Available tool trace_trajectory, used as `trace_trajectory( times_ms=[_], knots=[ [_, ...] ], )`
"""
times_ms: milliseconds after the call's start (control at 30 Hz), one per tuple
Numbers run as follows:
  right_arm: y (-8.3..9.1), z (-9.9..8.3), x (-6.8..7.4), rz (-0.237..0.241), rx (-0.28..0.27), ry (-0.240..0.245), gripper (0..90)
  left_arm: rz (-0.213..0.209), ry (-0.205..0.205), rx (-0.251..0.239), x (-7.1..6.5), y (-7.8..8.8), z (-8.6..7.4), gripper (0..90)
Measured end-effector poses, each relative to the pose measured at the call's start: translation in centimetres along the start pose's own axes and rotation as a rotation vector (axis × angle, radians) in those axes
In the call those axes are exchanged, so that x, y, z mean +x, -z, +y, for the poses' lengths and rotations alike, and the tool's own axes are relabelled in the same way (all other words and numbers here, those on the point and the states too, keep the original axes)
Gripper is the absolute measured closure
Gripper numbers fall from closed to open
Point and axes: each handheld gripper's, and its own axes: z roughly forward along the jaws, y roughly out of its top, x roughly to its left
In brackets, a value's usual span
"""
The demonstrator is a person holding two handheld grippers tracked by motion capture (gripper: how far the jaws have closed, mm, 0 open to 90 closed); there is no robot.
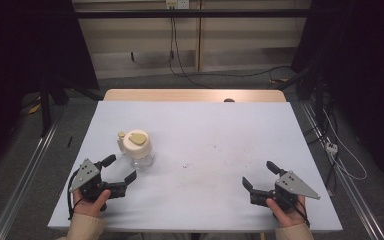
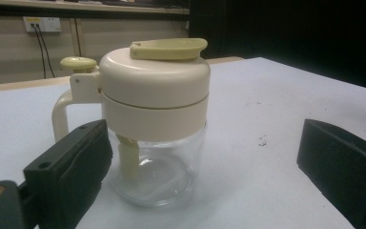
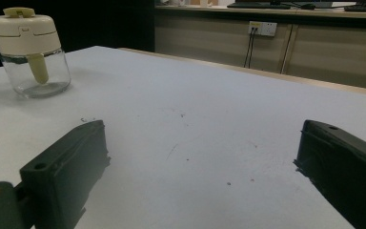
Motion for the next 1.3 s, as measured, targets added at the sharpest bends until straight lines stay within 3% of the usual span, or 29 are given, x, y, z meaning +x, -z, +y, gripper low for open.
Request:
trace_trajectory(
  times_ms=[333,500,600,833,900,1067,1300],
  knots=[
    [-0.2,0.0,0.3,0.009,0.006,0.008,2.6,-0.002,0.009,-0.016,-0.1,-0.5,0.2,3.3],
    [-0.2,0.0,0.3,0.007,0.007,0.006,2.7,0.030,0.024,-0.041,-0.2,-0.9,0.4,3.0],
    [-0.2,0.0,0.3,0.006,0.008,0.004,2.6,0.081,0.013,-0.015,0.0,-1.5,0.4,3.1],
    [-0.4,0.0,0.5,0.014,0.007,0.017,2.8,0.100,0.020,0.011,0.2,-2.2,0.4,3.0],
    [-0.4,0.0,0.5,0.013,0.006,0.017,2.8,0.109,0.040,0.018,0.4,-2.6,0.4,3.0],
    [-0.4,0.1,0.4,0.010,0.004,0.013,2.8,0.126,0.038,0.048,0.7,-3.2,0.3,3.0],
    [-0.4,0.1,0.5,0.011,0.002,0.017,2.8,0.134,0.039,0.053,0.8,-4.0,0.4,3.1]
  ],
)
